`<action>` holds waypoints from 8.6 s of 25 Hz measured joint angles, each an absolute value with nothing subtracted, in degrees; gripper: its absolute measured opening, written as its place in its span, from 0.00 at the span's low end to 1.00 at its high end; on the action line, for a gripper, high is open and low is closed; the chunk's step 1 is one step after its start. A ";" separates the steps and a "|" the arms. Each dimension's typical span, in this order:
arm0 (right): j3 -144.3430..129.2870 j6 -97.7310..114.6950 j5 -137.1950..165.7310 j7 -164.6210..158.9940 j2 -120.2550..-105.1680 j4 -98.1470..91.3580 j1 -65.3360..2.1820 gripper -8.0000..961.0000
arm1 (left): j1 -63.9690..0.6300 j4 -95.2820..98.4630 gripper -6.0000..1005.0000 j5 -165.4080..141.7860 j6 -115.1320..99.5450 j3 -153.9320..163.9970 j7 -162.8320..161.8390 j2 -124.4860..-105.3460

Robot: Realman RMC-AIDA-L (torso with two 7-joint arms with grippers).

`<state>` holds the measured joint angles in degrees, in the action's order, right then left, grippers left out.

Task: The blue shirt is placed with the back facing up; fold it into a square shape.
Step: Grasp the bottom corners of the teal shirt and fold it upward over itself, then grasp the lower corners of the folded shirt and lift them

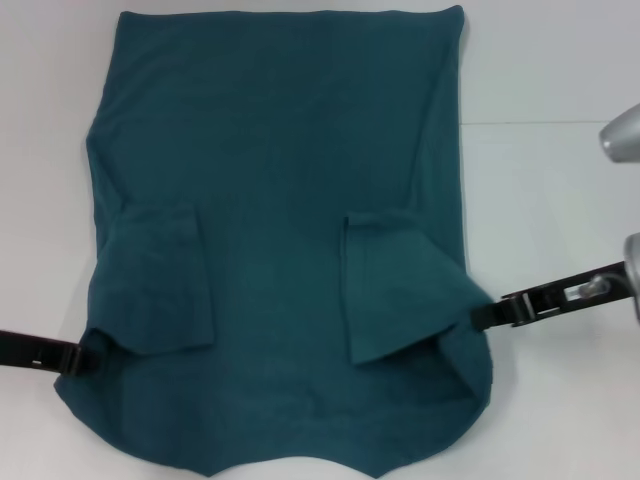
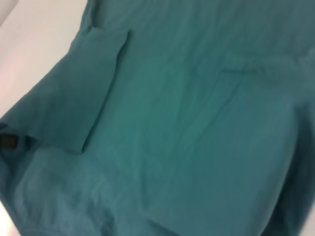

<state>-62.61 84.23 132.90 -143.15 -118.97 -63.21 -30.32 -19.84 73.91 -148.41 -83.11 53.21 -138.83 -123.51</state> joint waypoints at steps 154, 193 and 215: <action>-56.23 43.51 151.04 -141.38 -119.62 -46.75 -46.87 0.08 | -44.41 45.91 0.06 -159.14 -42.05 53.93 -136.87 -120.02; -60.32 57.13 155.80 -140.62 -119.69 -57.98 -44.29 0.97 | -35.34 71.46 0.92 -158.80 -88.09 39.19 -154.23 -119.31; -63.20 58.47 156.00 -141.39 -119.73 -57.97 -43.76 0.97 | -34.80 60.81 0.92 -161.58 -77.62 46.30 -154.91 -120.52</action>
<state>-63.20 58.47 156.00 -141.39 -119.73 -57.97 -43.76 -34.80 60.81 -161.58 -77.62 46.30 -154.91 -120.52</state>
